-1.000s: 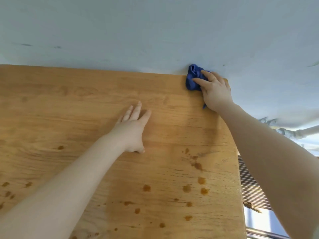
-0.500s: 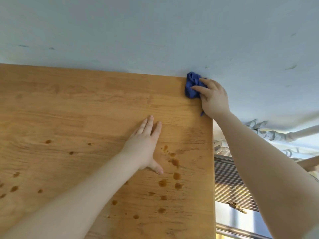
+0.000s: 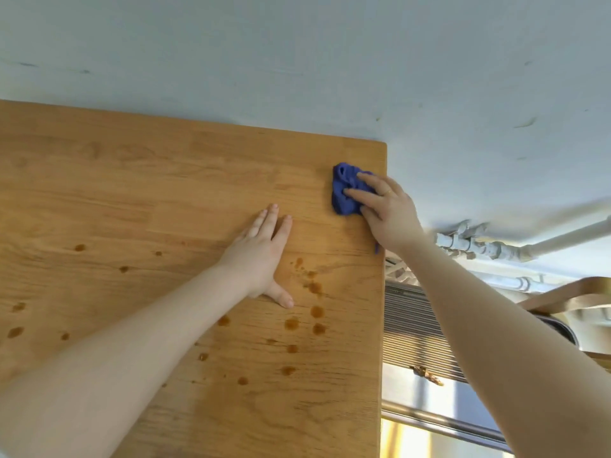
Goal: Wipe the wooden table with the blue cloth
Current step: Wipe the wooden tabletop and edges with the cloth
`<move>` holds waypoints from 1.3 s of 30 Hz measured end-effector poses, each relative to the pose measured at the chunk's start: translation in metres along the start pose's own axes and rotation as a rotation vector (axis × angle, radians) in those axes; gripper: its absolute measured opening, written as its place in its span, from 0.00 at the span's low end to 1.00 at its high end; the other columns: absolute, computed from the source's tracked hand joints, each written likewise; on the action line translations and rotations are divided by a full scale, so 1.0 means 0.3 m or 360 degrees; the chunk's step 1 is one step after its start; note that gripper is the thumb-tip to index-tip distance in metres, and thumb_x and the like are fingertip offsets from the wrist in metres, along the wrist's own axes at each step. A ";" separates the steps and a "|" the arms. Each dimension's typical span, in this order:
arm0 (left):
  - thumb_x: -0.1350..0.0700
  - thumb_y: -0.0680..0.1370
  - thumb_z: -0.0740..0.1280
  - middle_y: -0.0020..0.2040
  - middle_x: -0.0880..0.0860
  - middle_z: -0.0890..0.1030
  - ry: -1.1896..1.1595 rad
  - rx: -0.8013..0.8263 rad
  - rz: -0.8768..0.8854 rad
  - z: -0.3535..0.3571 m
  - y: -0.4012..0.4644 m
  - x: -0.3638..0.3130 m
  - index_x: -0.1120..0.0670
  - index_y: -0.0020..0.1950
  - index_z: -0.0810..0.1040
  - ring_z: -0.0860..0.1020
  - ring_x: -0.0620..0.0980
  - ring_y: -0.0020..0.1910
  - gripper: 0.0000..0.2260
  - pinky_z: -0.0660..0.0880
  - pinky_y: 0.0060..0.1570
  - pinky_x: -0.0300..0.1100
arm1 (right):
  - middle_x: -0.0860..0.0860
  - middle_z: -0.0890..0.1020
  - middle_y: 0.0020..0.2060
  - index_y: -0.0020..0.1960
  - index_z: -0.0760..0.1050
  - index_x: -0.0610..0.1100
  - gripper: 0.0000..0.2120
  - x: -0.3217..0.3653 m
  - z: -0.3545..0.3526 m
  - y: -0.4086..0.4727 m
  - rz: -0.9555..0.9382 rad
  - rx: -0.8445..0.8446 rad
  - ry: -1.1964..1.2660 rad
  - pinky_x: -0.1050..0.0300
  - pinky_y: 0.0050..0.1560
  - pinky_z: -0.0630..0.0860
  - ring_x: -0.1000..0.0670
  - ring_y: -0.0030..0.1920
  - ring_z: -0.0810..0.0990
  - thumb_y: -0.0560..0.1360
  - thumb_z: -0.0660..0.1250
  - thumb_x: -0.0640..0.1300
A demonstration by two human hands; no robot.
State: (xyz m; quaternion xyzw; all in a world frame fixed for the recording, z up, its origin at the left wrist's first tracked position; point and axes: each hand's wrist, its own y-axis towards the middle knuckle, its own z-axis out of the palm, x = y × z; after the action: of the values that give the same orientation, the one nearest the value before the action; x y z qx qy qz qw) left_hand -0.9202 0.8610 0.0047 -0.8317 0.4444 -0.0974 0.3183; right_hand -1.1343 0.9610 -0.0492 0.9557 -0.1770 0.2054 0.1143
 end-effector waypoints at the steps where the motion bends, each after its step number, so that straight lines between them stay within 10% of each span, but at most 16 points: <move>1: 0.36 0.60 0.74 0.73 0.56 0.27 0.0009 0.0002 -0.0012 0.003 0.000 -0.002 0.54 0.74 0.30 0.33 0.53 0.74 0.63 0.42 0.72 0.49 | 0.44 0.76 0.63 0.57 0.79 0.48 0.21 0.014 0.016 0.007 0.0144 -0.0062 -0.0010 0.40 0.61 0.69 0.37 0.64 0.70 0.72 0.52 0.48; 12: 0.36 0.60 0.75 0.75 0.54 0.30 -0.0046 -0.0079 -0.0020 0.015 -0.007 0.009 0.54 0.74 0.31 0.34 0.51 0.75 0.63 0.42 0.73 0.47 | 0.50 0.75 0.64 0.60 0.77 0.54 0.18 0.242 0.037 -0.403 -0.0189 0.0070 -0.0093 0.49 0.61 0.62 0.44 0.66 0.67 0.74 0.55 0.47; 19: 0.36 0.61 0.74 0.74 0.54 0.29 -0.0030 -0.0077 -0.0094 0.031 -0.012 0.008 0.54 0.73 0.29 0.34 0.52 0.75 0.63 0.42 0.73 0.49 | 0.46 0.74 0.65 0.58 0.78 0.51 0.18 0.187 0.059 -0.179 0.0190 -0.0039 -0.0134 0.40 0.64 0.61 0.39 0.66 0.68 0.75 0.54 0.47; 28: 0.33 0.67 0.67 0.76 0.54 0.32 -0.0070 -0.0242 -0.0081 0.073 -0.121 0.019 0.56 0.76 0.35 0.36 0.51 0.75 0.54 0.43 0.74 0.47 | 0.48 0.76 0.62 0.58 0.78 0.55 0.18 0.248 0.039 -0.384 -0.0346 0.0132 -0.0208 0.43 0.54 0.70 0.40 0.59 0.72 0.71 0.58 0.46; 34: 0.32 0.65 0.67 0.75 0.53 0.30 -0.0081 -0.0190 -0.0184 0.135 -0.229 0.098 0.56 0.75 0.34 0.35 0.49 0.75 0.56 0.41 0.72 0.45 | 0.48 0.70 0.68 0.61 0.76 0.54 0.16 0.255 0.070 -0.156 0.0193 0.0024 -0.0213 0.42 0.60 0.63 0.39 0.64 0.66 0.76 0.60 0.44; 39: 0.31 0.63 0.69 0.75 0.56 0.31 -0.0029 -0.0126 -0.0263 0.160 -0.237 0.120 0.57 0.75 0.33 0.37 0.52 0.75 0.59 0.42 0.74 0.46 | 0.49 0.76 0.60 0.54 0.80 0.55 0.16 0.305 0.060 -0.307 -0.0150 0.0040 -0.0134 0.48 0.46 0.69 0.39 0.54 0.72 0.70 0.59 0.47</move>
State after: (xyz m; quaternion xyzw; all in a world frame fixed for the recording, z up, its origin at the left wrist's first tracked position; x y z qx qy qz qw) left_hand -0.8296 0.8820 0.0066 -0.8782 0.3749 -0.0982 0.2802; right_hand -1.0144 1.0131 -0.0389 0.9722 -0.1339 0.1615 0.1043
